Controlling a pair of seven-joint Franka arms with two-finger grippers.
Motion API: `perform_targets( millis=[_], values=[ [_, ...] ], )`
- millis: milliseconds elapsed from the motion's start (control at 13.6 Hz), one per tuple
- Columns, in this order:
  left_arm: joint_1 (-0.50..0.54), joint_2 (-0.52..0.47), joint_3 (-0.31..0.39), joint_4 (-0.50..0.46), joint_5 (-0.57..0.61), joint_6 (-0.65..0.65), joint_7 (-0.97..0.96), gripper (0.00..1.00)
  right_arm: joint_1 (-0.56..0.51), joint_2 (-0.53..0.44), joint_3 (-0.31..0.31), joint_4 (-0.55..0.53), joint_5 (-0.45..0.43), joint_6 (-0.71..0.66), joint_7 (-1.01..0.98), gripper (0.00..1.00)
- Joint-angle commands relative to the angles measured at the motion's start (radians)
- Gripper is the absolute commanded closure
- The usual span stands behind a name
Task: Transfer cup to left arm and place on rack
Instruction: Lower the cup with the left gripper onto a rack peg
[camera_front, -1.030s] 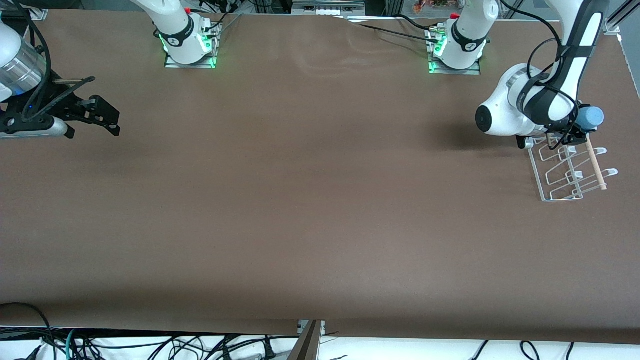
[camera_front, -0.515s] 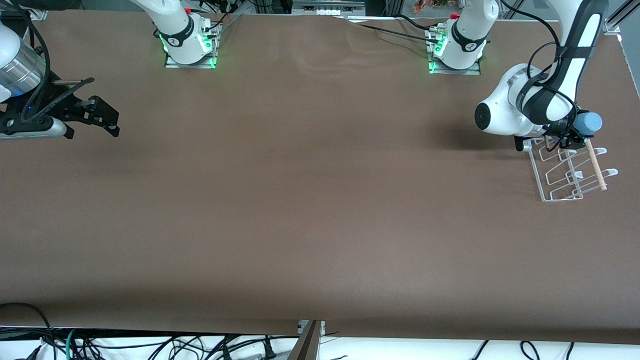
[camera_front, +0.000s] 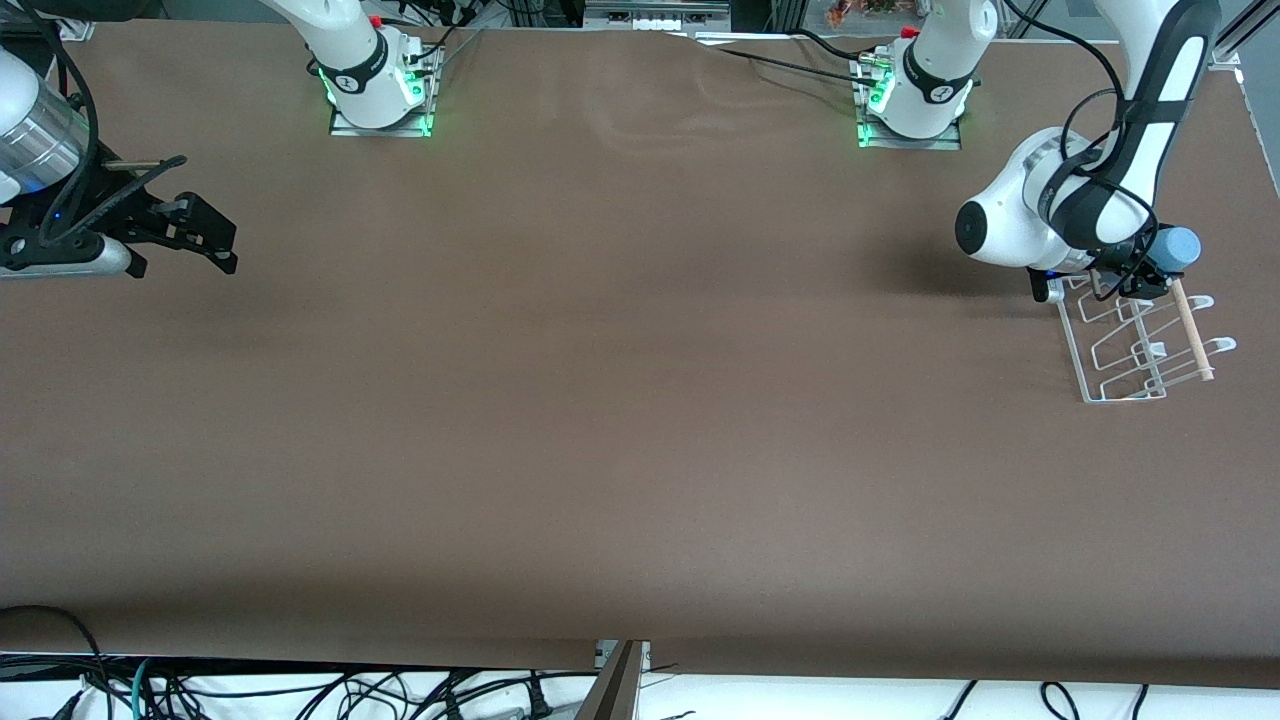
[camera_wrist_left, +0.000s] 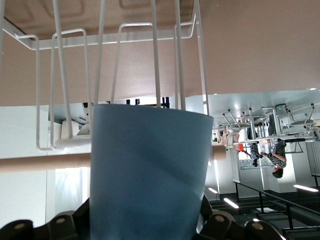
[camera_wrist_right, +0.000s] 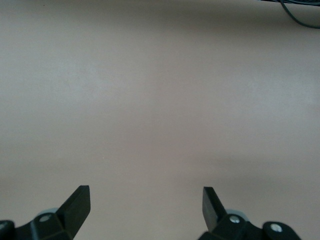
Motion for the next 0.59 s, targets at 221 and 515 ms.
perform_targets(
  millis=[221,515],
  values=[
    [0.016,0.05,-0.004,0.027,0.043,0.018,-0.063,0.43,-0.007,0.01,0.003,0.026,0.001,-0.005,-0.002,0.01],
    [0.004,0.054,-0.01,0.101,-0.037,0.016,-0.063,0.0,-0.007,0.01,0.003,0.026,0.002,-0.002,-0.001,0.01]
  ],
)
